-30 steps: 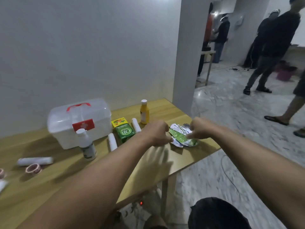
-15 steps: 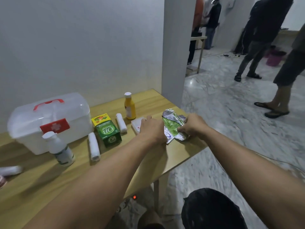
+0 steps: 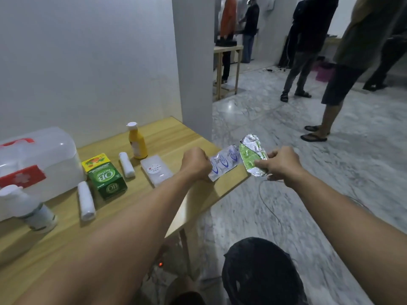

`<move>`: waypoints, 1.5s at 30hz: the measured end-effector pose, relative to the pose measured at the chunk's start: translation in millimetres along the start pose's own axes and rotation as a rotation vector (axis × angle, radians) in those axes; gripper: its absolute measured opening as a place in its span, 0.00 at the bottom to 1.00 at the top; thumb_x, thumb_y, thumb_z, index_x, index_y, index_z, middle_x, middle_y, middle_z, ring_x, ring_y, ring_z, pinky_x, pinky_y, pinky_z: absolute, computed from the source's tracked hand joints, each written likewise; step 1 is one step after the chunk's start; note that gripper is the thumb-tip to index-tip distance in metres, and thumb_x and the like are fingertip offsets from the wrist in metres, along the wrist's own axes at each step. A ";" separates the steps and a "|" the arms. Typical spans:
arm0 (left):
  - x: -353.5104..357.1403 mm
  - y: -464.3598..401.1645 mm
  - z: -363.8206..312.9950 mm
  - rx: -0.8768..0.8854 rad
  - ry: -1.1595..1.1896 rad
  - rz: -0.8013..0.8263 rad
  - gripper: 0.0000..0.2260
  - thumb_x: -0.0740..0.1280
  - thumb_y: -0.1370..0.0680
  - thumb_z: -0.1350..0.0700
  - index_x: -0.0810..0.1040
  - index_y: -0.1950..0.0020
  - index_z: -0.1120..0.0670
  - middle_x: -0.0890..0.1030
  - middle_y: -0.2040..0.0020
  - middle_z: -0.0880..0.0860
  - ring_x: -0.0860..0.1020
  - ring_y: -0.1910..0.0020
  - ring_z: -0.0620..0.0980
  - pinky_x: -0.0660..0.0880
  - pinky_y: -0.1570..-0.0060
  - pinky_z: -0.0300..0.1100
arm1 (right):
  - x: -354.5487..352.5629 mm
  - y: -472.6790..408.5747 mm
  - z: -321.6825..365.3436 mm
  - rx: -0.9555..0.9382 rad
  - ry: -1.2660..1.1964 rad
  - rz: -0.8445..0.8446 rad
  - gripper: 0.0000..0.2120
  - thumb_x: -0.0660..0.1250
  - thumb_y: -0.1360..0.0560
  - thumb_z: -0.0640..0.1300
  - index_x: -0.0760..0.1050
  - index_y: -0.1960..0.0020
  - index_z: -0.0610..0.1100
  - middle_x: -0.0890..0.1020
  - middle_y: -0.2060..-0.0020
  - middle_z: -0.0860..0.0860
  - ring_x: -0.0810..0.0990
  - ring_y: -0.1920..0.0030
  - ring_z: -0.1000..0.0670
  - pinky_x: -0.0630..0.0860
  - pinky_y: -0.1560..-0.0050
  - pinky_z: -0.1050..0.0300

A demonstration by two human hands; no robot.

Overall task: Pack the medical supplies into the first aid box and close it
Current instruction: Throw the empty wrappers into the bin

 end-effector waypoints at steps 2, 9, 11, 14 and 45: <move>11.8 6.7 -14.8 0.016 0.102 0.018 0.06 0.65 0.30 0.70 0.78 0.65 0.63 0.80 0.63 0.62 0.78 0.66 0.57 0.80 0.63 0.51 | -19.3 0.6 -14.8 0.052 -0.030 -0.060 0.12 0.79 0.36 0.39 0.78 0.63 0.35 0.80 0.67 0.42 0.76 0.76 0.46 0.81 0.73 0.54; 68.8 41.2 -68.5 0.148 0.196 0.032 0.13 0.65 0.31 0.70 0.76 0.71 0.55 0.80 0.69 0.55 0.84 0.60 0.58 0.78 0.67 0.44 | -74.4 6.9 -76.7 0.198 -0.054 -0.259 0.09 0.75 0.32 0.38 0.76 0.62 0.35 0.77 0.66 0.43 0.77 0.75 0.44 0.83 0.62 0.41; 85.6 49.5 -72.2 0.171 0.175 0.037 0.10 0.64 0.31 0.70 0.78 0.68 0.58 0.83 0.65 0.58 0.84 0.60 0.59 0.81 0.65 0.47 | -83.4 8.2 -97.7 0.251 -0.034 -0.313 0.06 0.72 0.32 0.35 0.76 0.63 0.34 0.78 0.66 0.42 0.77 0.75 0.44 0.83 0.64 0.42; 113.0 62.3 -64.9 0.175 0.113 0.064 0.07 0.63 0.31 0.70 0.81 0.63 0.66 0.83 0.64 0.64 0.83 0.63 0.61 0.82 0.64 0.55 | -86.8 8.9 -132.5 0.323 -0.010 -0.331 0.06 0.67 0.33 0.34 0.79 0.58 0.33 0.81 0.61 0.39 0.77 0.73 0.44 0.81 0.69 0.49; 262.3 85.8 105.1 -0.226 -0.235 0.517 0.12 0.73 0.28 0.54 0.80 0.48 0.57 0.82 0.49 0.54 0.81 0.51 0.54 0.78 0.52 0.44 | 70.3 35.6 -299.6 0.570 0.283 0.233 0.10 0.66 0.30 0.42 0.78 0.54 0.35 0.81 0.62 0.41 0.81 0.63 0.42 0.81 0.65 0.51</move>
Point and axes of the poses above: each hand's wrist, its own y-axis away from the middle knuckle, its own x-axis out of the palm, z = x × y, the point moved 2 cm from there along -y, towards the middle knuckle
